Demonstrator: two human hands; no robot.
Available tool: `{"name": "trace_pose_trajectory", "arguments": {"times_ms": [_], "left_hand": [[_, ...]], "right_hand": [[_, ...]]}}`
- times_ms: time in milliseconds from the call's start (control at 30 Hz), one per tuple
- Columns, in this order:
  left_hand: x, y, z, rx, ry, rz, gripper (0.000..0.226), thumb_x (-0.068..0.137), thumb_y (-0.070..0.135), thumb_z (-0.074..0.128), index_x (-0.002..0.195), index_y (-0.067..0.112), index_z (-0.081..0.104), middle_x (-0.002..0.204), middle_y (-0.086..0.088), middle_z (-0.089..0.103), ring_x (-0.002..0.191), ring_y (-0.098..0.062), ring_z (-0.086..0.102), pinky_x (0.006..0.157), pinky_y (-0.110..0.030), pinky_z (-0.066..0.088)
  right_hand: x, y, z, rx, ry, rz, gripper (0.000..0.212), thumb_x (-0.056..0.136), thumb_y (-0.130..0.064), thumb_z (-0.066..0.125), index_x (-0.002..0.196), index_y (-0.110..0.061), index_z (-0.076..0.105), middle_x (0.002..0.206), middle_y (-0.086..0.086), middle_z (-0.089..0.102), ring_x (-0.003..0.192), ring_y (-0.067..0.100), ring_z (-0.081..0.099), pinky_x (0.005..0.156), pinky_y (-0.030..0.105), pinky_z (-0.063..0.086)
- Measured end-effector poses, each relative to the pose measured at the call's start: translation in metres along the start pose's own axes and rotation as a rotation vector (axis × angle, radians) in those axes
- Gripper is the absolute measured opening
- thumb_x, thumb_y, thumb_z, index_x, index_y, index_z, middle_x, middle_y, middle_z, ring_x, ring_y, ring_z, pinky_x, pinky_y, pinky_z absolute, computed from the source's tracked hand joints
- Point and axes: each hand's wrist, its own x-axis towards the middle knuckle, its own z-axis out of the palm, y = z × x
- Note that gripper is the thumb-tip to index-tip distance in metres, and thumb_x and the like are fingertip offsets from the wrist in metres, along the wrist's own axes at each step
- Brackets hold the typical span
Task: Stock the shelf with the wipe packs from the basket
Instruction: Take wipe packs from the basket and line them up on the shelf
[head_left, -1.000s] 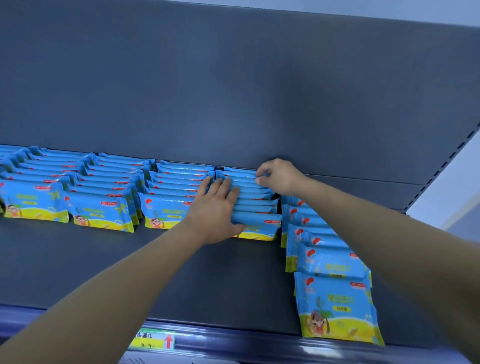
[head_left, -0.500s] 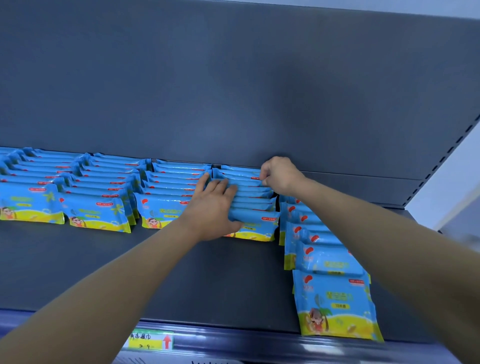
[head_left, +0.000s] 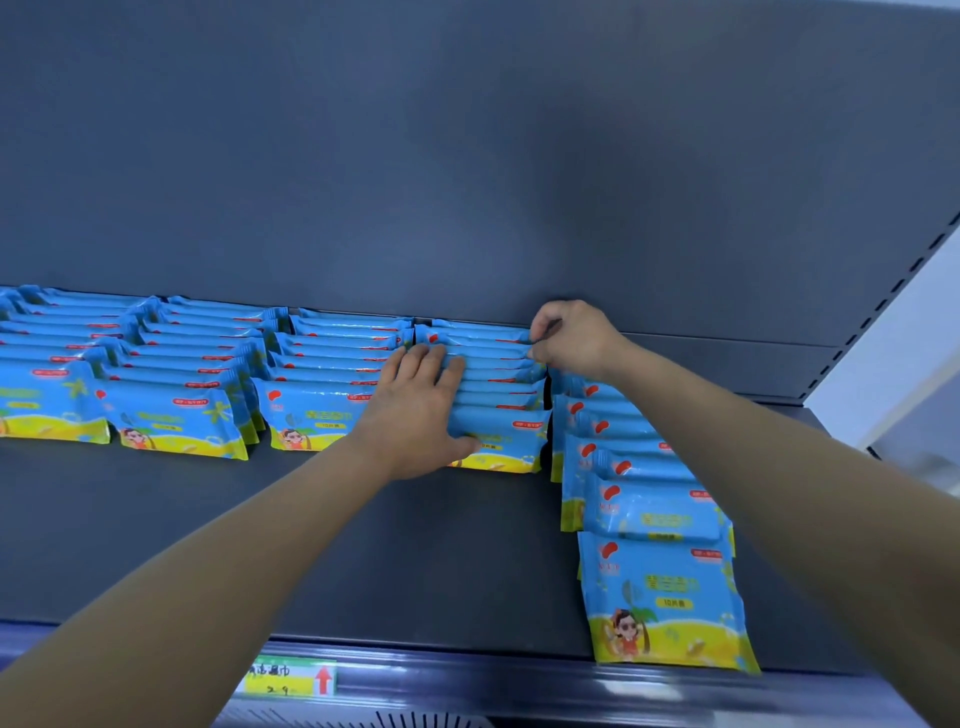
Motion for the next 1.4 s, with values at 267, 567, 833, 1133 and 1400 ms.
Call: {"name": "trace_pose_trajectory", "arguments": {"times_ms": [267, 567, 833, 1133, 1400], "left_hand": [[-0.002, 0.001, -0.001, -0.018, -0.016, -0.002, 0.096, 0.075, 0.066, 0.052, 0.146, 0.014, 0.014, 0.154, -0.009, 0.012, 0.141, -0.025, 0.005, 0.116, -0.037, -0.004], [0.006, -0.002, -0.009, -0.08, -0.12, -0.01, 0.096, 0.072, 0.065, 0.057, 0.144, 0.017, 0.015, 0.157, -0.008, 0.003, 0.145, -0.022, 0.0, 0.117, -0.038, -0.002], [0.007, -0.004, -0.005, -0.068, -0.105, -0.004, 0.097, 0.071, 0.068, 0.054, 0.144, 0.018, 0.015, 0.156, -0.009, 0.005, 0.144, -0.021, 0.0, 0.116, -0.038, -0.005], [0.007, -0.006, -0.002, -0.034, -0.11, 0.001, 0.097, 0.074, 0.068, 0.052, 0.146, 0.017, 0.012, 0.157, -0.008, 0.002, 0.144, -0.023, -0.002, 0.116, -0.039, -0.007], [-0.002, -0.002, -0.007, 0.009, 0.027, 0.015, 0.088, 0.069, 0.065, 0.06, 0.139, 0.022, 0.028, 0.128, -0.002, 0.029, 0.121, -0.024, 0.026, 0.108, -0.04, 0.015]], "right_hand": [[0.001, -0.013, 0.01, -0.145, -0.025, -0.001, 0.02, 0.086, -0.006, 0.062, 0.092, 0.012, 0.064, 0.101, 0.022, 0.068, 0.099, 0.032, 0.064, 0.082, 0.037, 0.054], [0.009, -0.002, 0.01, 0.246, 0.052, 0.145, 0.016, 0.091, 0.0, 0.05, 0.092, -0.008, 0.064, 0.094, 0.011, 0.061, 0.086, 0.024, 0.064, 0.077, 0.033, 0.057], [0.016, -0.002, 0.019, 0.248, 0.002, 0.079, 0.015, 0.08, -0.01, 0.072, 0.093, -0.014, 0.065, 0.089, 0.001, 0.058, 0.089, 0.019, 0.061, 0.079, 0.033, 0.056], [0.003, -0.002, 0.003, 0.095, 0.044, -0.025, 0.009, 0.083, -0.014, 0.065, 0.076, -0.02, 0.065, 0.069, -0.01, 0.058, 0.067, 0.006, 0.055, 0.057, 0.014, 0.048], [-0.019, -0.008, 0.003, -0.066, -0.092, -0.137, 0.011, 0.077, -0.02, 0.075, 0.087, -0.016, 0.07, 0.083, -0.012, 0.054, 0.071, 0.0, 0.049, 0.065, 0.018, 0.037]]}}
